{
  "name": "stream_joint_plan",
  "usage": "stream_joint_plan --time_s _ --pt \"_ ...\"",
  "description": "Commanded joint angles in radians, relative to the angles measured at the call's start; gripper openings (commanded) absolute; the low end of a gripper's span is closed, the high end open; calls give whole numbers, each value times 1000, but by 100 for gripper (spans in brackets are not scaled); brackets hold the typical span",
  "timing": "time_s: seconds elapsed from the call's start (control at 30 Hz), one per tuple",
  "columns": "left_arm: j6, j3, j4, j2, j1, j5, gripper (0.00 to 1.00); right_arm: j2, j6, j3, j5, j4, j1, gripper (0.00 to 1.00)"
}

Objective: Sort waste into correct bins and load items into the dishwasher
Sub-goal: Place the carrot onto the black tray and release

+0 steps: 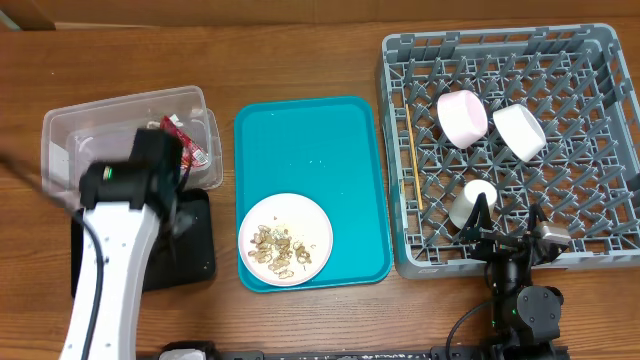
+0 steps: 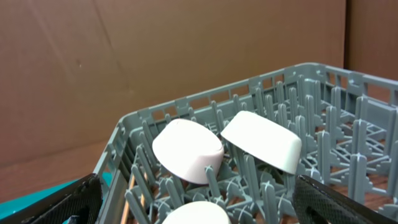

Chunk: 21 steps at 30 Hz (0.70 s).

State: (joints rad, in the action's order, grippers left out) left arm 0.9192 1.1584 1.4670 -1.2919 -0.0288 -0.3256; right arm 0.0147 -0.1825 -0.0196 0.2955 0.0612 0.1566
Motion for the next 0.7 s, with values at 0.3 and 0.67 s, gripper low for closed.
stream_joint_plan --time_s 0.3,0.67 --pt "76 -391 -443 70 -111 137 27 -11 -4 11 3 -7 -7 100" --pt "-121 -88 -307 73 -100 328 75 -11 -4 11 3 -7 -7 100"
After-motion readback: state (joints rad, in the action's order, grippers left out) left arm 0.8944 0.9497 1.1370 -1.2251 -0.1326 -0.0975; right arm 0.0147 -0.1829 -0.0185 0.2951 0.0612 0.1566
